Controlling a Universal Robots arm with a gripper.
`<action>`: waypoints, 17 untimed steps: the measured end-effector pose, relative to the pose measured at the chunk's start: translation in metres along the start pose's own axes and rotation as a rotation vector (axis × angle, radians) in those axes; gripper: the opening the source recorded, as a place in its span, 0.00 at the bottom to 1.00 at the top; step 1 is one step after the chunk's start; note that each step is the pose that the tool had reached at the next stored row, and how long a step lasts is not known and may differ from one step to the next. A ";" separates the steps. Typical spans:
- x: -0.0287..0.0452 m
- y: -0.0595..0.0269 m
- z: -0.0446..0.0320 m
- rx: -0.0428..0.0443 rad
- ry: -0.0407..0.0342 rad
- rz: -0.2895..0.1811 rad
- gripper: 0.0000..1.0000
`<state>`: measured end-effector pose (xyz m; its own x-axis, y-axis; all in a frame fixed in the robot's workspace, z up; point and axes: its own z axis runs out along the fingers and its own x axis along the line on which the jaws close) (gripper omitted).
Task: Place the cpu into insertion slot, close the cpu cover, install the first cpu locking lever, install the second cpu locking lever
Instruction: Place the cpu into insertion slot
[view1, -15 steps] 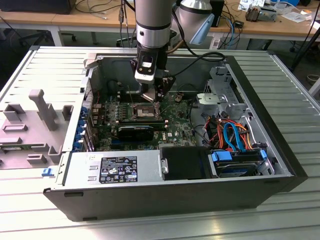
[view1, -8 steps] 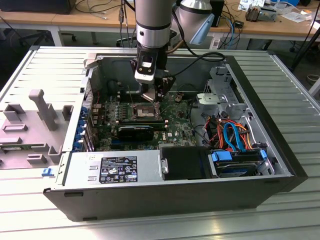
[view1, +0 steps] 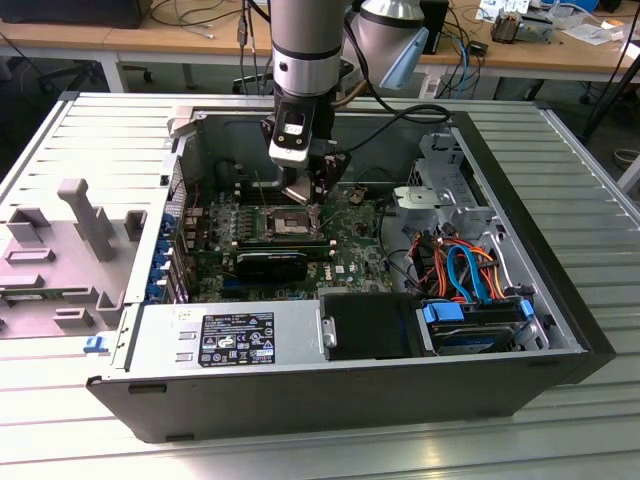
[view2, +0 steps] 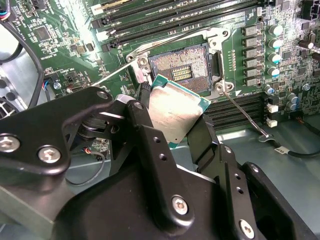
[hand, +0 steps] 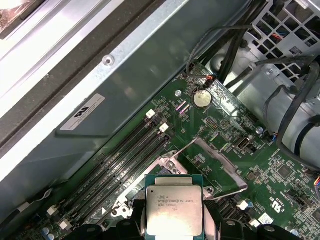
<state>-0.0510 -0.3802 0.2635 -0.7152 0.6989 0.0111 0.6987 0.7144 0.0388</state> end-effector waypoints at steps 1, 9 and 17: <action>0.0000 0.0000 0.0000 0.0000 0.0000 0.001 0.54; 0.0000 0.0000 0.0000 0.0000 -0.0001 0.003 0.54; 0.0000 0.0000 0.0000 -0.0001 -0.0005 0.013 0.54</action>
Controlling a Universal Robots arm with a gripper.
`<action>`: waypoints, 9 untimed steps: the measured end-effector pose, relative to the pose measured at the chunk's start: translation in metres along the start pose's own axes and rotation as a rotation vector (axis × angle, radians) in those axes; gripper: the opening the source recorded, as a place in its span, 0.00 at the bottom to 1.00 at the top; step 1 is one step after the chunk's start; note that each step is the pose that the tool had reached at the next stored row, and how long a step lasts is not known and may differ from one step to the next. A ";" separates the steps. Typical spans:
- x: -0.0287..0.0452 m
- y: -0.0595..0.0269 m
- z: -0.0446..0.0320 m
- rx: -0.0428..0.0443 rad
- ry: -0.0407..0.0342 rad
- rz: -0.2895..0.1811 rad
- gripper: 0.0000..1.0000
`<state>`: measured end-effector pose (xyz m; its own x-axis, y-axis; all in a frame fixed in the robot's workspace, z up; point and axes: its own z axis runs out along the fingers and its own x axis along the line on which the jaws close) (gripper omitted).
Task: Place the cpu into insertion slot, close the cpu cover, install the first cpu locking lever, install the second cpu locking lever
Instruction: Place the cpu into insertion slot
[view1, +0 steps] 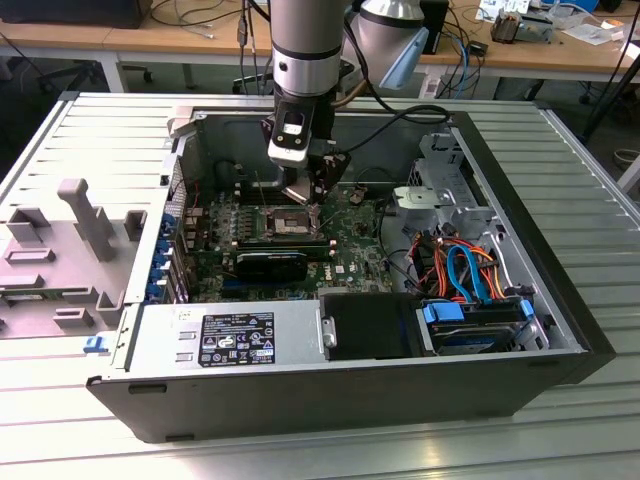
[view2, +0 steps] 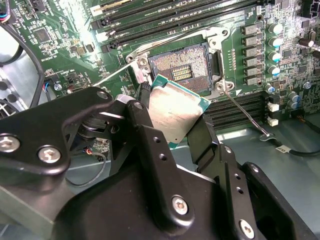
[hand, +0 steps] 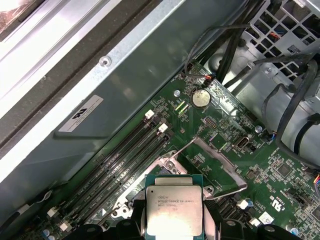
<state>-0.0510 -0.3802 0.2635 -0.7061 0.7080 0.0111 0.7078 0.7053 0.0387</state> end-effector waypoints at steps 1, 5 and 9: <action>0.0000 0.0000 0.0000 0.0000 0.0000 0.000 0.54; 0.0000 0.0000 0.0000 -0.0001 0.0000 0.002 0.54; 0.0000 0.0000 0.0000 -0.0001 -0.0001 0.004 0.54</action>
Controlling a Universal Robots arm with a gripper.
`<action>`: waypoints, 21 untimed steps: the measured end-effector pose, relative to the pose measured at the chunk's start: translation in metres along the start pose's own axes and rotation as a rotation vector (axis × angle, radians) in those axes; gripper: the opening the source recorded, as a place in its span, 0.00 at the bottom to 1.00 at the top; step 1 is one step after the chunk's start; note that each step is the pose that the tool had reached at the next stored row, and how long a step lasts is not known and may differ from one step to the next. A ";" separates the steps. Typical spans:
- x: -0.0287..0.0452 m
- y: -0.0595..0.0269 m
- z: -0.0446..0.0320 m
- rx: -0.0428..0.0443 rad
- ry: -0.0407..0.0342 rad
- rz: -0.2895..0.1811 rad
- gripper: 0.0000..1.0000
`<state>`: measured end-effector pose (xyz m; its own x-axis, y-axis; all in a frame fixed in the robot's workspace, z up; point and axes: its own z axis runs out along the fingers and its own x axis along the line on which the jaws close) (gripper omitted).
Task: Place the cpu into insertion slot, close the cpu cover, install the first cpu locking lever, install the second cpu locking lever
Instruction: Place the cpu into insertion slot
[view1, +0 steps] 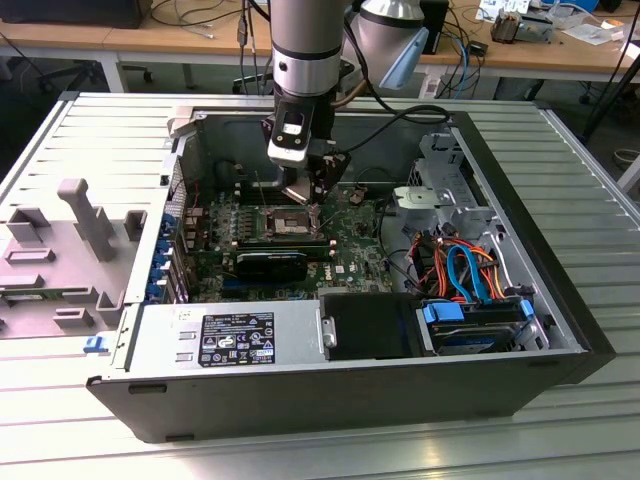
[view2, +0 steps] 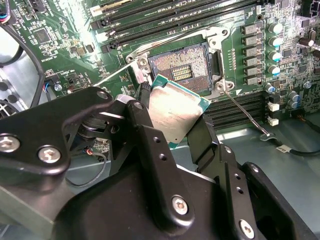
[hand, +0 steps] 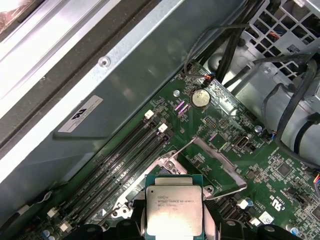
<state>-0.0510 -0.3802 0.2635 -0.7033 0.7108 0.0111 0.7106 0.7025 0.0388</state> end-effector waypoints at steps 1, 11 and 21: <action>0.0000 0.0000 0.0000 0.0000 -0.0001 0.002 0.54; 0.0000 0.0000 0.0000 -0.0001 -0.0003 0.009 0.54; 0.0000 0.0000 0.0000 -0.0002 -0.0006 0.015 0.54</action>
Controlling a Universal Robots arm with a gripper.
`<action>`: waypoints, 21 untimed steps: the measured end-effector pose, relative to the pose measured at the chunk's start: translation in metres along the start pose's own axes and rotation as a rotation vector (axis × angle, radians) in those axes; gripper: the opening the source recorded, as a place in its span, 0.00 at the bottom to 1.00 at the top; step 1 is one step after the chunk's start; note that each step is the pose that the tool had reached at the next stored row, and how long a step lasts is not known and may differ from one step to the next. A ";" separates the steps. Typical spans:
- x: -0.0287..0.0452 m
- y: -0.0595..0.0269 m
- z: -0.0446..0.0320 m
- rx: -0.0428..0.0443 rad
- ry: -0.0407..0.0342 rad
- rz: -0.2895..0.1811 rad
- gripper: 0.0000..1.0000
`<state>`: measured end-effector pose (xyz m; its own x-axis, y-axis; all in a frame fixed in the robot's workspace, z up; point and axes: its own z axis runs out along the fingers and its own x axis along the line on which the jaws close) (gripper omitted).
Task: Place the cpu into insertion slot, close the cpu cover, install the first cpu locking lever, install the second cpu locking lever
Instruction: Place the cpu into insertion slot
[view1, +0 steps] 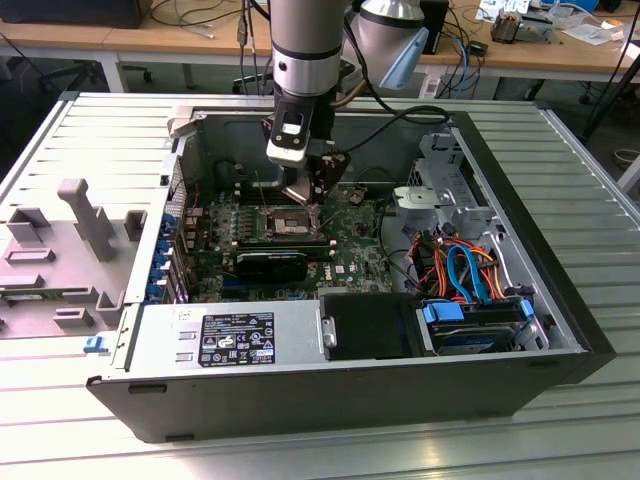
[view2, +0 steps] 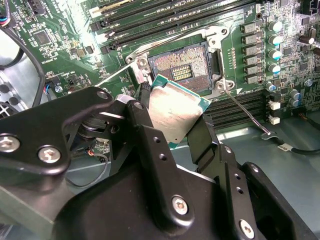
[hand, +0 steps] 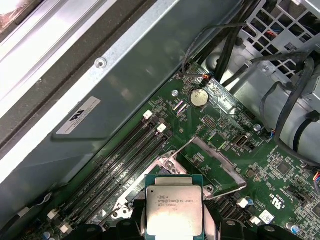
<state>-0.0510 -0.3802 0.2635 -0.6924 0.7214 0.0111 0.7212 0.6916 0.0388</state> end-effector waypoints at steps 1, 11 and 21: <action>0.0000 0.0000 0.0000 0.0000 -0.0001 0.002 0.54; 0.0000 0.0000 0.0000 -0.0001 -0.0002 0.007 0.54; 0.0000 0.0000 0.0000 -0.0005 -0.0017 0.043 0.54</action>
<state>-0.0510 -0.3802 0.2635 -0.6604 0.7509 0.0111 0.7506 0.6596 0.0388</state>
